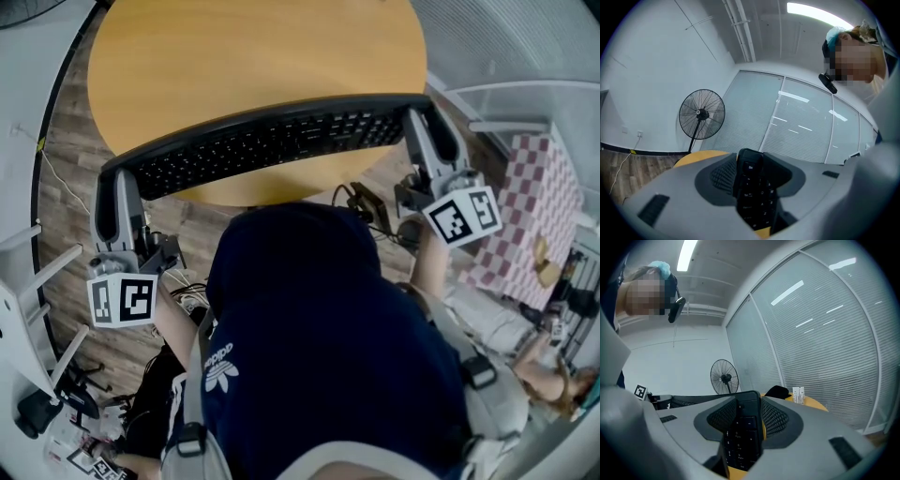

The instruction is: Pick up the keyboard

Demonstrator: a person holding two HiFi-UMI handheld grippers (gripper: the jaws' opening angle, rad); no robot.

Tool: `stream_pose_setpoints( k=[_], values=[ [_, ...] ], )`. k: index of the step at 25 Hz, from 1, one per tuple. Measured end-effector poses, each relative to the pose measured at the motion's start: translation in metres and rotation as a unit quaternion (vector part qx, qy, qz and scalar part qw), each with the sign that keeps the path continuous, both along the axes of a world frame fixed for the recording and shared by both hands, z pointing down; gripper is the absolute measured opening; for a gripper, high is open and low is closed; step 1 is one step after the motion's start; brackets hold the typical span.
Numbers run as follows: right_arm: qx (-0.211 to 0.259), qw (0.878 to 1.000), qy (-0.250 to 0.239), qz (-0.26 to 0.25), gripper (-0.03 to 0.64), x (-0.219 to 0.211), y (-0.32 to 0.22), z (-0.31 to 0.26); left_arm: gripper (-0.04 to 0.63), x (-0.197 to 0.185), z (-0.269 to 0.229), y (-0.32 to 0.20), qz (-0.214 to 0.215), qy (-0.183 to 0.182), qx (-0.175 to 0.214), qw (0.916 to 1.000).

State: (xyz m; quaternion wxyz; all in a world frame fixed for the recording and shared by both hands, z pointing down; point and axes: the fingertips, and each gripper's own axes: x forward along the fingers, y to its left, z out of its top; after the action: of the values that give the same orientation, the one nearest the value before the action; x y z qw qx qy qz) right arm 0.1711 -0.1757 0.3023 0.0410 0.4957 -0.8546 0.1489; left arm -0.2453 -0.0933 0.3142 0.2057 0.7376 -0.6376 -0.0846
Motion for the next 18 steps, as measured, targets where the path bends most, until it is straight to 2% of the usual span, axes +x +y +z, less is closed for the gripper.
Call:
stream_pose_setpoints(
  k=[18],
  values=[
    [0.002, 1.0, 0.003, -0.009, 0.149, -0.0014, -0.0033, 0.0014, 0.16, 0.0001, 0.003, 0.0056, -0.007, -0.001, -0.005, 1.0]
  ],
)
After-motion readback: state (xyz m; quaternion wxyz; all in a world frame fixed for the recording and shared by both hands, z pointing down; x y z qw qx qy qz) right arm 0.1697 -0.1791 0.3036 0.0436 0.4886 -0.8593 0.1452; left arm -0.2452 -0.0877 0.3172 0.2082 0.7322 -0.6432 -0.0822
